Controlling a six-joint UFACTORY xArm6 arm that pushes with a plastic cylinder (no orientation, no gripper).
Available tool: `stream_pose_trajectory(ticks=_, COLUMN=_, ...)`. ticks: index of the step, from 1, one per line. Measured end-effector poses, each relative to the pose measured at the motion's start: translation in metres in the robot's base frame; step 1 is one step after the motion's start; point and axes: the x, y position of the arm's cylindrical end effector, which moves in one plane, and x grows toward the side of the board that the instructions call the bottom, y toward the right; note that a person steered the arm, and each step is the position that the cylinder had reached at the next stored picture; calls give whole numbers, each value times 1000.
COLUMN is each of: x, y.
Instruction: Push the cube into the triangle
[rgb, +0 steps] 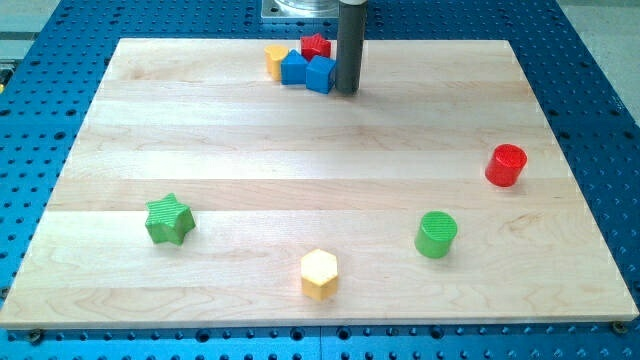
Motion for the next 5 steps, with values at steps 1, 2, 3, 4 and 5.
stream_pose_trajectory(ticks=1, x=0, y=0)
stream_pose_trajectory(ticks=2, x=1, y=0)
stream_pose_trajectory(ticks=3, x=33, y=52)
stream_pose_trajectory(ticks=4, x=53, y=133)
stream_pose_trajectory(ticks=5, x=94, y=197)
